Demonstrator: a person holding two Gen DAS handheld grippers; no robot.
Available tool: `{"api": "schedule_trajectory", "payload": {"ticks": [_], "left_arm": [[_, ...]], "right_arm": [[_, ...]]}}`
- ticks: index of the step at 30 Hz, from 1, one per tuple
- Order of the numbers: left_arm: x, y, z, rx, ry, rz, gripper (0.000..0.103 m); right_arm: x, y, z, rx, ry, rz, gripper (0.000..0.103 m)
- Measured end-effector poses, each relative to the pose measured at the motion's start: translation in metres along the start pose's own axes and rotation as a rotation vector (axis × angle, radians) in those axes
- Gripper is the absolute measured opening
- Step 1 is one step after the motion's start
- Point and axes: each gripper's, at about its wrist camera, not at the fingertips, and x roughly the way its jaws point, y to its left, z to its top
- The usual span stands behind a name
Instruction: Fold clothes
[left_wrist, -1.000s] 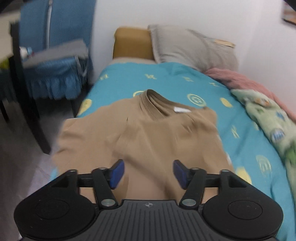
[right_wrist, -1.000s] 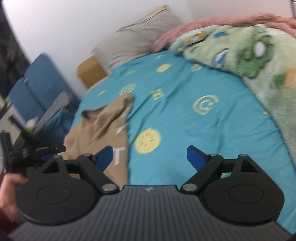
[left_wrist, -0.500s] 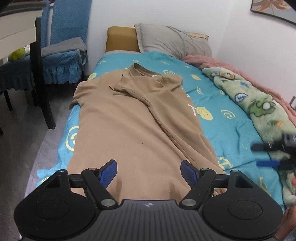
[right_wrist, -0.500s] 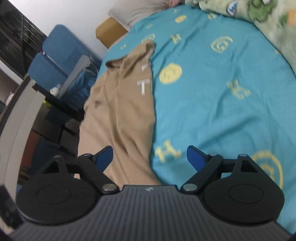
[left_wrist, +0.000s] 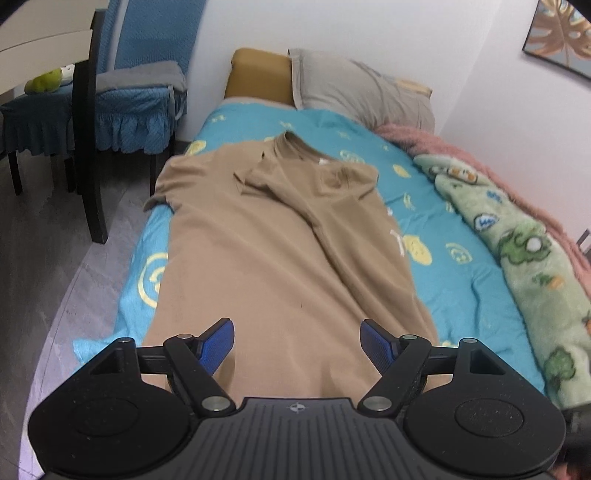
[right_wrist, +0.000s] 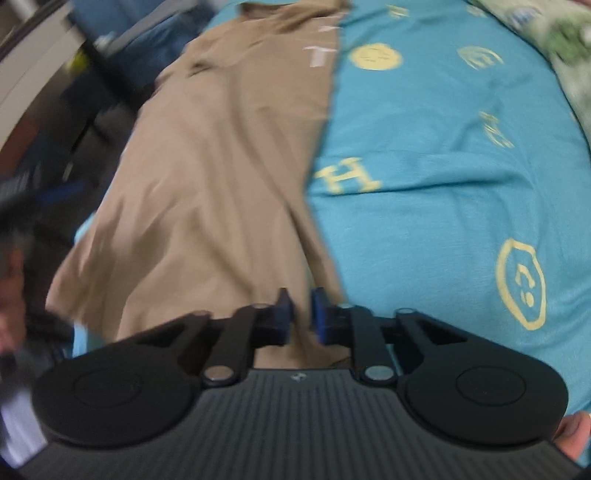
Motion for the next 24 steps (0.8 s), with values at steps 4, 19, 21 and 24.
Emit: {"api": "schedule_trajectory", "payload": {"ticks": [4,19,21,24], "left_arm": [[-0.008,0.005,0.005,-0.035,-0.021,-0.029,0.077],[-0.011,0.022,0.006,-0.099,-0.011,-0.03,0.077],[-0.006,0.022,0.007,-0.101,-0.01,-0.033,0.077],[0.004,0.019,0.01,-0.092,-0.014,-0.015,0.078]], "right_arm": [[-0.024,0.051,-0.008,-0.183,-0.076,-0.021,0.006],[0.016,0.104,-0.006,-0.238,-0.063,0.072,0.018],[0.003,0.096,0.002,-0.2,-0.111,0.105,0.085],[-0.017,0.083,0.015,-0.152,-0.234,0.138,0.09]]}}
